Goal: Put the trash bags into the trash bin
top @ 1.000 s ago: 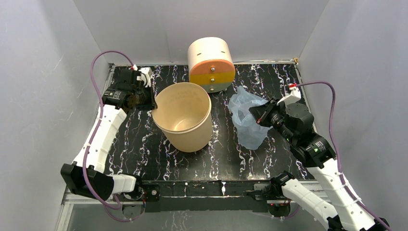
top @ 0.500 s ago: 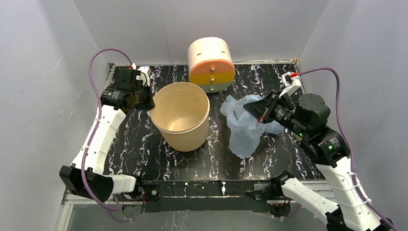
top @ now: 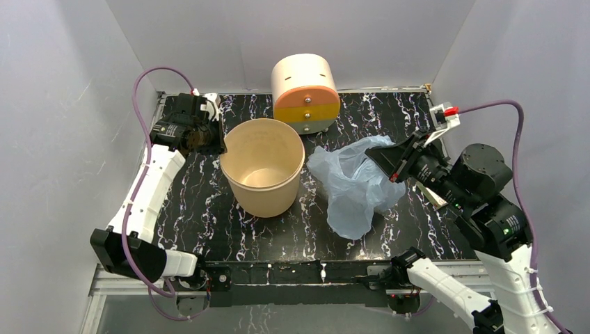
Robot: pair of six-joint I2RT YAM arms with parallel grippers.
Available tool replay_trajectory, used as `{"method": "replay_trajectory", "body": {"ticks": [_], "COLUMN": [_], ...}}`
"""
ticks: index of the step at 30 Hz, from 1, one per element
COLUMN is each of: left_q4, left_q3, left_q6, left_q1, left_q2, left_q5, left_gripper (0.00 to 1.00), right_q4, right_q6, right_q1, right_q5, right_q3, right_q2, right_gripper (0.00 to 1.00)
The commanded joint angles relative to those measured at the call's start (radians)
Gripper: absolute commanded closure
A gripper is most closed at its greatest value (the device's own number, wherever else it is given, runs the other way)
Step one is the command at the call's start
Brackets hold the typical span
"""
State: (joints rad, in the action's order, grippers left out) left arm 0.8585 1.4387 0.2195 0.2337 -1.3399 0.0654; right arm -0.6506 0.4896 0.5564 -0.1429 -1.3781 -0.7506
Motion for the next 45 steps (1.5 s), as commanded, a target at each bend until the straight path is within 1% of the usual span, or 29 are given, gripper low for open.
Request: {"method": "replay_trajectory", "body": {"ticks": [1, 5, 8, 9, 10, 11, 14, 16, 19, 20, 23, 27, 30, 31, 34, 37, 40, 41, 42, 45], "left_q4": [-0.058, -0.087, -0.089, -0.090, -0.090, -0.095, -0.110, -0.109, -0.099, -0.097, -0.096, -0.108, -0.144, -0.177, -0.287, -0.309, -0.298, -0.298, -0.298, -0.298], "left_q3": [0.040, 0.036, 0.029, 0.020, 0.007, -0.005, -0.042, -0.046, -0.045, -0.046, -0.060, -0.093, -0.139, -0.168, -0.297, -0.380, -0.440, -0.454, -0.465, -0.494], "left_q6": [0.048, 0.086, 0.085, 0.083, 0.083, 0.084, 0.080, 0.077, 0.073, 0.071, 0.070, 0.054, 0.053, 0.058, 0.051, 0.041, 0.034, 0.031, 0.029, 0.038], "left_q1": [0.003, 0.004, 0.004, 0.003, 0.003, 0.004, 0.004, 0.003, 0.004, 0.003, 0.004, 0.004, 0.004, 0.004, 0.004, 0.006, 0.004, 0.004, 0.005, 0.007], "left_q2": [-0.001, -0.015, -0.028, -0.026, -0.019, -0.008, 0.030, 0.046, 0.068, 0.077, 0.126, 0.231, 0.332, 0.381, 0.513, 0.573, 0.596, 0.609, 0.616, 0.612], "left_q5": [-0.025, -0.081, -0.066, -0.043, -0.036, -0.039, -0.045, -0.051, -0.052, -0.077, -0.105, -0.070, -0.007, 0.035, 0.267, 0.494, 0.609, 0.644, 0.682, 0.762], "left_gripper": [0.99, 1.00, 0.94, 0.89, 0.80, 0.68, 0.58, 0.47, 0.40, 0.38, 0.31, 0.28, 0.28, 0.28, 0.28, 0.28, 0.28, 0.28, 0.28, 0.29], "right_q4": [0.013, -0.026, -0.040, -0.044, -0.053, -0.066, -0.106, -0.113, -0.102, -0.095, -0.098, -0.130, -0.142, -0.145, -0.187, -0.202, -0.199, -0.182, -0.156, -0.112], "right_q6": [-0.029, -0.046, -0.073, -0.085, -0.098, -0.111, -0.148, -0.162, -0.167, -0.165, -0.166, -0.176, -0.176, -0.177, -0.199, -0.207, -0.209, -0.208, -0.194, -0.143], "right_q1": [-0.003, -0.003, -0.003, -0.003, -0.003, -0.003, -0.004, -0.004, -0.003, -0.003, -0.003, -0.003, -0.004, -0.004, -0.003, -0.003, -0.003, -0.004, -0.003, -0.003], "right_q5": [0.031, 0.024, -0.031, -0.061, -0.092, -0.129, -0.265, -0.364, -0.473, -0.492, -0.509, -0.528, -0.603, -0.642, -0.697, -0.754, -0.863, -0.870, -0.837, -0.667], "right_q3": [-0.022, -0.058, -0.065, -0.067, -0.073, -0.083, -0.117, -0.127, -0.129, -0.130, -0.133, -0.144, -0.151, -0.154, -0.190, -0.215, -0.235, -0.225, -0.204, -0.143], "right_q2": [0.014, 0.004, -0.001, -0.006, -0.014, -0.025, -0.070, -0.095, -0.111, -0.112, -0.110, -0.112, -0.118, -0.120, -0.125, -0.125, -0.124, -0.116, -0.103, -0.102], "right_gripper": [1.00, 1.00, 1.00, 1.00, 1.00, 1.00, 1.00, 1.00, 1.00, 1.00, 1.00, 1.00, 1.00, 1.00, 1.00, 1.00, 1.00, 1.00, 1.00, 1.00]}}
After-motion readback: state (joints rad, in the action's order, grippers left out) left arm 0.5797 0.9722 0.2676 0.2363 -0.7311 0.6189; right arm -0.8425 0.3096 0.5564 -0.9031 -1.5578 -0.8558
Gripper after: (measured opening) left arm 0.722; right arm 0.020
